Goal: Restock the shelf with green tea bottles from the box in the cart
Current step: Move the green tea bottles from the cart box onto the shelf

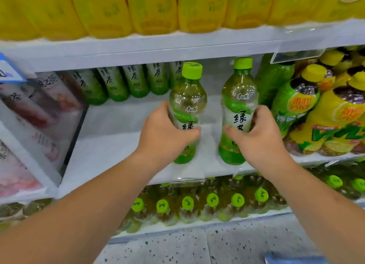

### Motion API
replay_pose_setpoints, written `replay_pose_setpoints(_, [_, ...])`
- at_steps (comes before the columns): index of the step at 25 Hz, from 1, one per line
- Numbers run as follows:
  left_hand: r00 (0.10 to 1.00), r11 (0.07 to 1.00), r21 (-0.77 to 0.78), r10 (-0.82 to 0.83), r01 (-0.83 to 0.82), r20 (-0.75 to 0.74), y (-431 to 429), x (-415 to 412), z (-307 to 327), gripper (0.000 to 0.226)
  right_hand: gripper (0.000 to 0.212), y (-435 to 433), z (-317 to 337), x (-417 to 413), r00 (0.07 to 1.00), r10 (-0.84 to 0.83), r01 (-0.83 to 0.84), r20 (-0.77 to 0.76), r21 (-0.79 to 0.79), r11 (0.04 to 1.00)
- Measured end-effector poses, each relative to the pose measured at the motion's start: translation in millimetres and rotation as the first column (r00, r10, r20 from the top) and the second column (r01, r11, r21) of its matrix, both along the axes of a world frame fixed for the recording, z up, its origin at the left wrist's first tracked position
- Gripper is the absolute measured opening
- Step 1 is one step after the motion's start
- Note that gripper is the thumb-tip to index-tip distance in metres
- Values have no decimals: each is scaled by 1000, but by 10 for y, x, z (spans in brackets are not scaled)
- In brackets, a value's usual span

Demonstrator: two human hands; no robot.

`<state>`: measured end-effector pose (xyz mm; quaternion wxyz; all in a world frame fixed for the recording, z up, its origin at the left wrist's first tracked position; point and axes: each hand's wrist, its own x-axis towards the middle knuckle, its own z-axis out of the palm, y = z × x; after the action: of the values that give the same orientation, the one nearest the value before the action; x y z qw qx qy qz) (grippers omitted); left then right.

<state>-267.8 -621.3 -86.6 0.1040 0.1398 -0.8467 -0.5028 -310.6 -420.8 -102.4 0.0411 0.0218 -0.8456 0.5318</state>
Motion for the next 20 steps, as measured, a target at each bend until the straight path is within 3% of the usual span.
replay_pose_setpoints(8, [978,995,87,-21,39,-206,24,-216,-365,47,58,-46,-380,-5,989,84,-98,-120,-114,989])
replay_pose_setpoints(12, [985,992,18,-119,122,-128,-73,-134,-510,59,49,23,-528,153,995,93,-91,-48,40,995])
replay_pose_setpoints(14, [995,996,-55,-74,70,-67,-107,-67,-635,55,43,24,-582,195,999,28,-24,-39,95,995])
replay_pose_setpoints(17, [995,997,-75,-30,23,-92,-85,-138,-747,40,39,-93,-619,4,998,1,9,-68,146,989])
replay_pose_setpoints(20, [994,995,-88,28,-38,-108,-29,-455,-724,42,39,-258,-615,-366,995,-15,34,-97,195,980])
